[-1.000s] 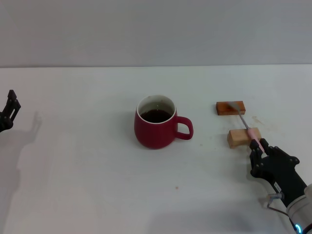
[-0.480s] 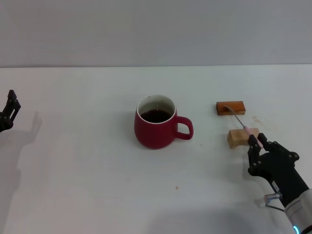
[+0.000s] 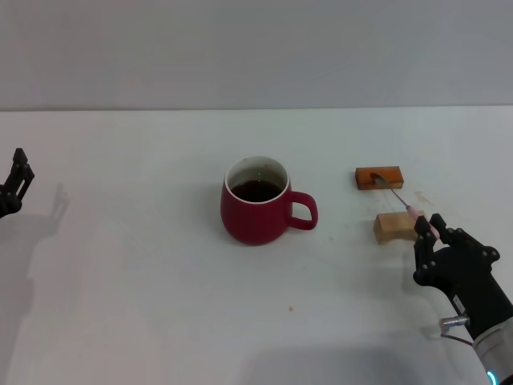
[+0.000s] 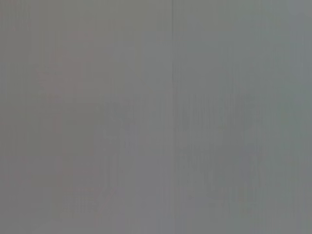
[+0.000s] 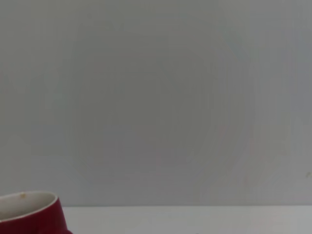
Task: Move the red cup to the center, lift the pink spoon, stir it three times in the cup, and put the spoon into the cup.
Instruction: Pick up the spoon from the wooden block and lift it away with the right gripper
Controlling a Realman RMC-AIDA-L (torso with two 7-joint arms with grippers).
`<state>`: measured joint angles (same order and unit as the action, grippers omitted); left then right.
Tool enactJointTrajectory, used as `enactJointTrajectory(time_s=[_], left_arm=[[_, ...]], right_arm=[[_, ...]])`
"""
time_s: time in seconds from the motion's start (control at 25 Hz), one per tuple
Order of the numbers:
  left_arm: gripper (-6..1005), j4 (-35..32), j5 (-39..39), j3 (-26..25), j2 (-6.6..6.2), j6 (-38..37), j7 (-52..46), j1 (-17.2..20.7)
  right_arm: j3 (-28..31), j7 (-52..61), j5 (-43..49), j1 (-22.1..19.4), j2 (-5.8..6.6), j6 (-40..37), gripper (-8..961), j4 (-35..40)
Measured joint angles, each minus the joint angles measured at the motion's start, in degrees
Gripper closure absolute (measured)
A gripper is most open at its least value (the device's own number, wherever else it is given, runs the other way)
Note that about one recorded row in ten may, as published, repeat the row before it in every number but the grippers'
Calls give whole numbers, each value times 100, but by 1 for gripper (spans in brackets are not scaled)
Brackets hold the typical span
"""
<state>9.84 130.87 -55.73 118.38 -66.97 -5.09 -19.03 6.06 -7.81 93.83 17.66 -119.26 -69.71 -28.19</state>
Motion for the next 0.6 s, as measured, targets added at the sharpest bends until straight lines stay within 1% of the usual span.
enactJointTrajectory(time_s=[0.6], left_arm=[[157, 17, 1, 10, 0, -37, 0, 48]], right_arm=[[-48, -1, 22, -36, 9, -233, 816, -6]])
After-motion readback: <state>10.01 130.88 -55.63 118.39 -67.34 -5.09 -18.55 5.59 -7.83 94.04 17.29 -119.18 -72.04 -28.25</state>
